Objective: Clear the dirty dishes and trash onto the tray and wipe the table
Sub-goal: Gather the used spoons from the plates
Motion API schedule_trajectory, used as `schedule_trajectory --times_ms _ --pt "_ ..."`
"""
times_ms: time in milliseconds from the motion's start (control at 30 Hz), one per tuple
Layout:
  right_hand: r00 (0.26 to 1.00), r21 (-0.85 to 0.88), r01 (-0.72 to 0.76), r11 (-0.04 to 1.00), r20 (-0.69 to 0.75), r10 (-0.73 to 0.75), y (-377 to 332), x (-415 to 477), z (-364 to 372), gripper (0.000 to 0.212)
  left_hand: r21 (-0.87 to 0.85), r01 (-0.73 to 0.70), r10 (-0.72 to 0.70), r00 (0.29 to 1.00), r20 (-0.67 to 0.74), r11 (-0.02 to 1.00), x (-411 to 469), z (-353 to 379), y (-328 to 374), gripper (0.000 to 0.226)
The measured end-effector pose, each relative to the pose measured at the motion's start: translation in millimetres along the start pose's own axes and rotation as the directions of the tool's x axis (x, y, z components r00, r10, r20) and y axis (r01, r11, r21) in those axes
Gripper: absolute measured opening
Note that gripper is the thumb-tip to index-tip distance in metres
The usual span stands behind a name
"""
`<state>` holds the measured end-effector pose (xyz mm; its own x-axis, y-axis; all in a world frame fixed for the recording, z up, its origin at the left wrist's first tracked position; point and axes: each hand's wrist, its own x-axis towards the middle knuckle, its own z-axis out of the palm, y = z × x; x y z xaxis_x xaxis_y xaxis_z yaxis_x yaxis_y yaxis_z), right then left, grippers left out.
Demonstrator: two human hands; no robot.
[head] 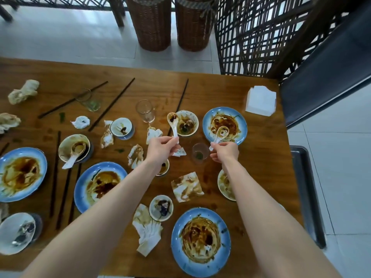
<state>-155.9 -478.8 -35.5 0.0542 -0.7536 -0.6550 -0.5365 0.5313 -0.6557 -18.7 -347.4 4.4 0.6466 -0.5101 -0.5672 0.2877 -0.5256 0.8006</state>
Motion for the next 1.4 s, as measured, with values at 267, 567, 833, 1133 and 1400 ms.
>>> schedule_trajectory --times_ms 267,567,833,1133,1400 --pt "0.998 0.054 0.019 0.998 -0.053 -0.016 0 -5 -5 0.02 -0.015 0.007 -0.006 1.0 0.002 1.0 -3 -2 0 0.011" --pt "0.944 0.118 0.328 0.937 -0.016 -0.328 -28 -46 7 0.013 -0.1 0.02 -0.026 0.998 -0.056 0.995 -22 -32 1 0.014" --pt "0.894 0.102 0.421 0.901 0.121 -0.431 -32 -99 68 0.014 -0.144 -0.03 0.011 0.991 -0.135 0.989 -33 -101 -15 0.018" --pt "0.87 0.02 0.459 0.888 0.192 -0.454 -25 -160 172 0.02 -0.132 -0.045 0.023 0.986 -0.163 0.99 -34 -215 -52 0.024" --pt "0.88 -0.024 0.416 0.909 0.261 -0.396 -11 -195 235 0.013 -0.09 -0.006 -0.006 0.992 -0.125 0.996 -24 -277 -73 0.027"
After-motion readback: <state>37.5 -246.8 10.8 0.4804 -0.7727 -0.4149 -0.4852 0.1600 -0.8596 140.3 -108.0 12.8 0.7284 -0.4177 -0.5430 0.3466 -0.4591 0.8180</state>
